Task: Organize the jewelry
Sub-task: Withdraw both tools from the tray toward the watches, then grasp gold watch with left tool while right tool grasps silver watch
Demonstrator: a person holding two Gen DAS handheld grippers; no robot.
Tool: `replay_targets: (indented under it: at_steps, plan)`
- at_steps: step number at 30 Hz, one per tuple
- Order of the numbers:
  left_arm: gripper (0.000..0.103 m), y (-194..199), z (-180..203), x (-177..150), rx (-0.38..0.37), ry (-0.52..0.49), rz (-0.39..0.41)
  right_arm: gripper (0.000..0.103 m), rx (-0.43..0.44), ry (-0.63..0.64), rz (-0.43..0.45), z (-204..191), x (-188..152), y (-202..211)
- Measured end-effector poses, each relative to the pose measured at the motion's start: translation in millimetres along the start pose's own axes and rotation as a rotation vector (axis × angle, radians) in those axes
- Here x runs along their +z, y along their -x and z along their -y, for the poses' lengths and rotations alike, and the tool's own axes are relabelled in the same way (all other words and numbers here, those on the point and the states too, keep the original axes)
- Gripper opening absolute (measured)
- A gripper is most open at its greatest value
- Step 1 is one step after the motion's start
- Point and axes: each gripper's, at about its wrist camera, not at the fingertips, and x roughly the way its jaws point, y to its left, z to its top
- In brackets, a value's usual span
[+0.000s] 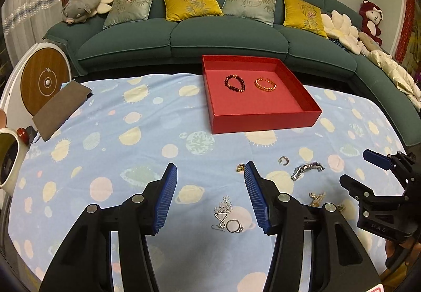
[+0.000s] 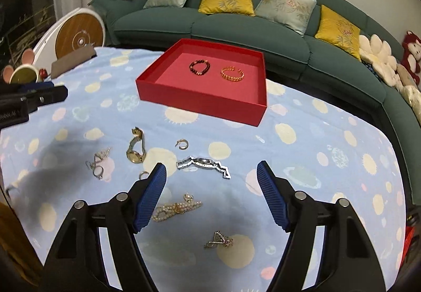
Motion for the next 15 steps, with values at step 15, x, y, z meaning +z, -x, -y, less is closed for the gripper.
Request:
replay_targets:
  at_steps: [15]
  plan:
    - [0.051, -59.5, 23.5, -8.8, -0.056, -0.004, -0.14, 0.063, 0.089, 0.049, -0.125, 18.7, -4.9, -73.5]
